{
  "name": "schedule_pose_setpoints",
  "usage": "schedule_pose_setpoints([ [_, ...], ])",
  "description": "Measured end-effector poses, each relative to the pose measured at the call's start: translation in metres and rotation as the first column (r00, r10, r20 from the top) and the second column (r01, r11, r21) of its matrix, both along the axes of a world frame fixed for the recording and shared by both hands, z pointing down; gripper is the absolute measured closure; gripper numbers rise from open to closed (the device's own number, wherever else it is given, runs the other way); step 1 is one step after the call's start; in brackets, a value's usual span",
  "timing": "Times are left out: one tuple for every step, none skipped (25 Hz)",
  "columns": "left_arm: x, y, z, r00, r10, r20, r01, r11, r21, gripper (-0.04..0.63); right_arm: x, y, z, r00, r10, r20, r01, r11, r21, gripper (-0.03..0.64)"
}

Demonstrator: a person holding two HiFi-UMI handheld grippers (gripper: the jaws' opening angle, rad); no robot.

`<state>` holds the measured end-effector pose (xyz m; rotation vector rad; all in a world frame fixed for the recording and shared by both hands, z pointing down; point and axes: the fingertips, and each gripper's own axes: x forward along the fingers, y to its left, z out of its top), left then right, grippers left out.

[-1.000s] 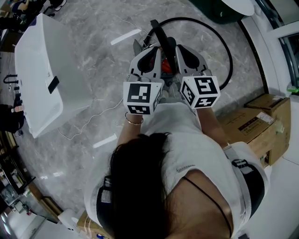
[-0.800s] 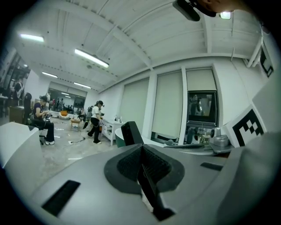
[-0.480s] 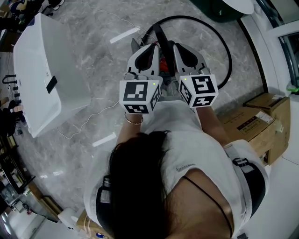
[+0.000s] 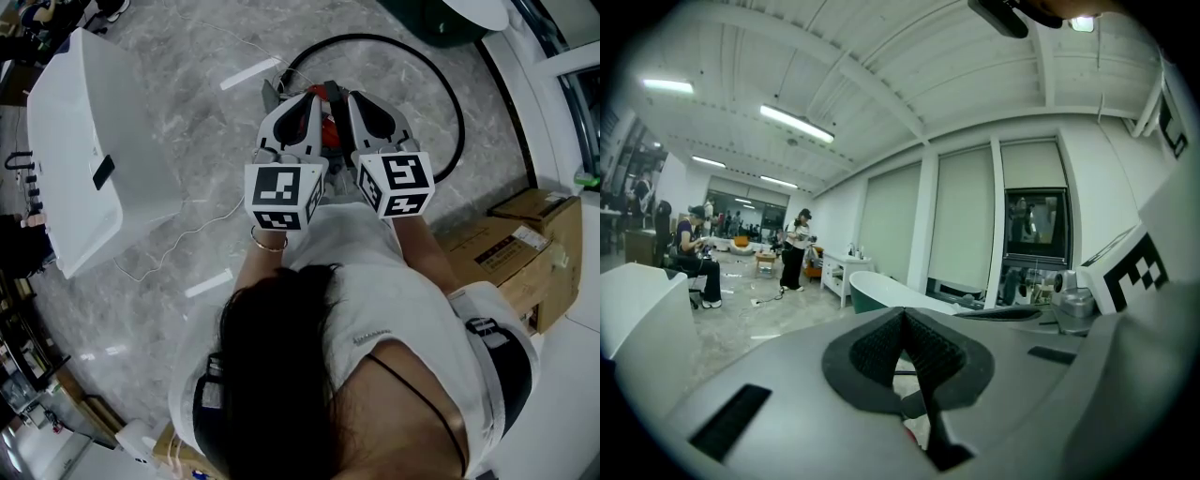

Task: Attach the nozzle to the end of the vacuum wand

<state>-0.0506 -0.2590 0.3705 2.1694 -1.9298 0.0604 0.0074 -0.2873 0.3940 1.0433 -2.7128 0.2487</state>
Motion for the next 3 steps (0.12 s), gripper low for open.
schedule_pose_setpoints([
  [-0.0007,-0.0002,0.0007,1.0,0.001,0.002,-0.001,1.0,-0.002,0.594,-0.0005,-0.0002,0.0006,1.0,0.001,-0.002,-0.001,1.0,-0.001,0.601],
  [-0.0014,-0.0005,0.0013,1.0,0.002,0.005,-0.002,1.0,-0.003,0.594,-0.0008,-0.0004,0.0012,1.0,0.002,-0.005,-0.002,1.0,-0.001,0.601],
  [-0.002,-0.0008,0.0018,1.0,0.004,0.008,-0.004,1.0,-0.004,0.594,-0.0011,-0.0006,0.0017,1.0,0.003,-0.007,-0.003,1.0,-0.001,0.601],
])
